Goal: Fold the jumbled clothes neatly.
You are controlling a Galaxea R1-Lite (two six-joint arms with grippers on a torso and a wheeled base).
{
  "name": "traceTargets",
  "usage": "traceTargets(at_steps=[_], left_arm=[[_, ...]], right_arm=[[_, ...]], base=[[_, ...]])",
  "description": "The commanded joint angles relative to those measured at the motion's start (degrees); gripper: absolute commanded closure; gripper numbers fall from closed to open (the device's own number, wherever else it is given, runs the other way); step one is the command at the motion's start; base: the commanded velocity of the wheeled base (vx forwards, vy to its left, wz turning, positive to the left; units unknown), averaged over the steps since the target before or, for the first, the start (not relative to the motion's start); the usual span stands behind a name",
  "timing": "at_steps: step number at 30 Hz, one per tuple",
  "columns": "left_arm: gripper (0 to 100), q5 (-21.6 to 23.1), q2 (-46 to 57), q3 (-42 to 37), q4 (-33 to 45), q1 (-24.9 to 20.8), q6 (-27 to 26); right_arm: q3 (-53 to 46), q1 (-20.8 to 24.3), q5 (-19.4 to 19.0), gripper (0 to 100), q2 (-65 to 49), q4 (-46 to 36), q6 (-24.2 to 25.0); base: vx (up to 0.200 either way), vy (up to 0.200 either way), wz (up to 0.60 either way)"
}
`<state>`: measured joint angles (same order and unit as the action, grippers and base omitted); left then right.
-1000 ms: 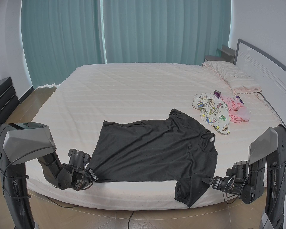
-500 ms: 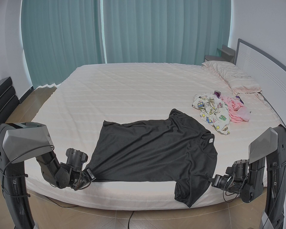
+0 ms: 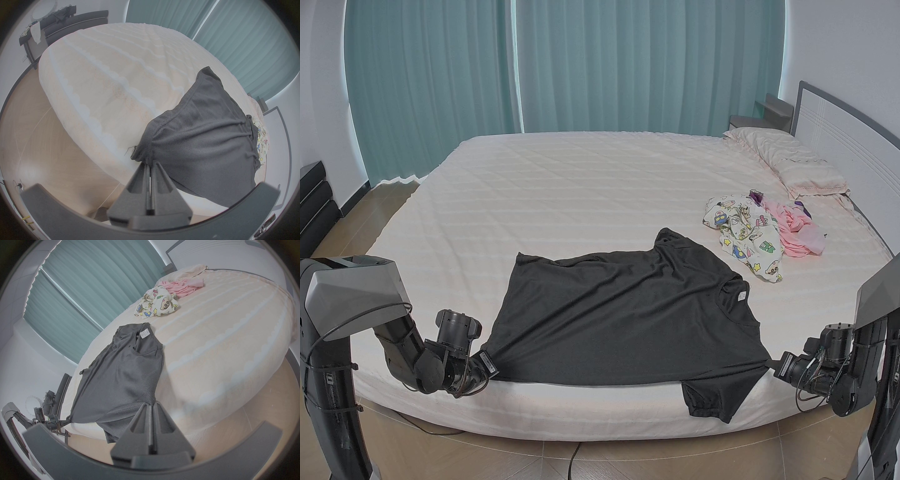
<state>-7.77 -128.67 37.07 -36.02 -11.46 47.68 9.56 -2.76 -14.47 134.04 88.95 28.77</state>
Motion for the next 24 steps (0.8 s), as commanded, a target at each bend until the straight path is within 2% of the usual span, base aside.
traceTargets(at_steps=[1, 7, 8, 19, 24], left_arm=[[100, 0.03, -0.26, 0.02, -0.01, 0.03, 0.05], [100, 0.21, -0.26, 0.02, -0.01, 0.03, 0.05], [100, 0.21, -0.26, 0.02, -0.01, 0.03, 0.14], [100, 0.29, 0.44, -0.33, 0.16, -0.05, 0.05], [100, 0.38, 0.88, -0.68, 0.25, -0.14, -0.3]], right_arm=[[-0.42, -1.02, -0.73, 100, -0.88, 0.52, -1.61], [4.59, -0.23, -0.73, 100, 0.0, -0.54, -1.96], [5.12, -0.15, -0.73, 0, 0.52, -0.71, -2.05], [4.24, -0.85, -0.73, 0, 2.55, -0.01, -1.88], [2.13, 0.47, -0.82, 0, 1.49, 0.61, -1.08]], base=[[0.0, 0.0, 0.0], [0.0, 0.0, 0.0], [0.0, 0.0, 0.0], [0.0, 0.0, 0.0], [0.0, 0.0, 0.0]])
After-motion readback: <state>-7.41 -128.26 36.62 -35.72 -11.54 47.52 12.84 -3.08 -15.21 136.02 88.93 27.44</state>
